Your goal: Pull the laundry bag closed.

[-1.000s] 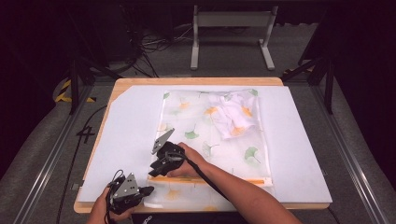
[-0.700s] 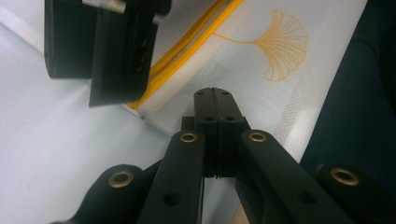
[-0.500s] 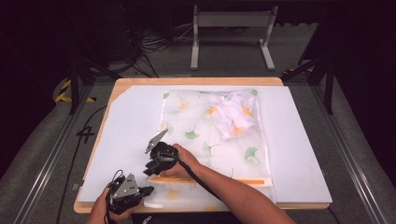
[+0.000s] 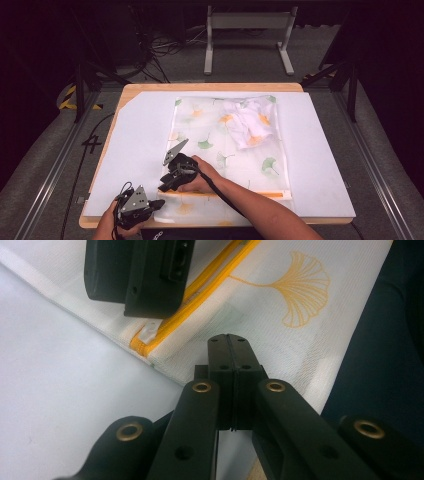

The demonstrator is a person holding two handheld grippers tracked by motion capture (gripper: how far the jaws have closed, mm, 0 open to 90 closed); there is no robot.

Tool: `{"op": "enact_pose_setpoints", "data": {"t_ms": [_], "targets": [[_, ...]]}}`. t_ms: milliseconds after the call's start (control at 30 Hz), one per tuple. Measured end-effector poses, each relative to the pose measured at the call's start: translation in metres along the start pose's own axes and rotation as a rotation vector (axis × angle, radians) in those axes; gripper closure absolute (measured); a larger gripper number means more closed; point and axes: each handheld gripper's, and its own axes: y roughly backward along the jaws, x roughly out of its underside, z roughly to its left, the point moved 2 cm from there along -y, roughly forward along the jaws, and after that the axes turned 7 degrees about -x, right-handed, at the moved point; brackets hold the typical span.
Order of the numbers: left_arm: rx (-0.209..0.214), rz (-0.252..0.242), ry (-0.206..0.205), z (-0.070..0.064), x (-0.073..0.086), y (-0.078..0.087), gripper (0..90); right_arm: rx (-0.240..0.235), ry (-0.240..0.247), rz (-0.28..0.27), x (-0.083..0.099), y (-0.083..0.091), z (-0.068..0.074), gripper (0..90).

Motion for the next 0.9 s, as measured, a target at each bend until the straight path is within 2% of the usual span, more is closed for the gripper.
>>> {"op": "enact_pose_setpoints", "data": {"t_ms": [100,200,267,333,433,733,800,867,900], "targets": [[0.0,0.0,0.001,0.0,0.0,0.0,90.0,0.006,0.017,0.034,0.001,-0.006,0.002,65.1],[-0.001,-0.001,-0.001,0.0,0.0,0.0,90.0,0.017,0.03,0.044,0.003,-0.009,0.003,67.9],[0.0,-0.001,-0.001,0.0,0.0,0.0,90.0,0.024,0.029,0.037,0.005,-0.009,0.002,75.6],[0.001,0.0,-0.001,0.0,0.0,0.0,90.0,0.012,0.023,0.03,0.006,-0.008,0.004,83.8],[0.002,0.001,0.0,0.0,0.0,0.0,90.0,0.024,0.029,0.03,0.008,-0.01,0.007,85.2],[-0.002,0.0,0.0,0.0,0.0,0.0,90.0,0.018,-0.034,-0.019,0.013,-0.006,0.008,85.3],[-0.001,0.001,-0.002,0.0,0.0,0.0,90.0,0.024,-0.054,-0.022,0.014,-0.006,0.007,84.5],[-0.002,0.002,-0.001,0.0,0.0,0.0,90.0,0.023,-0.057,-0.023,0.016,-0.006,0.007,83.7],[-0.002,0.002,-0.001,0.0,0.0,0.0,90.0,0.021,-0.053,-0.027,0.016,-0.006,0.007,80.4]]}}
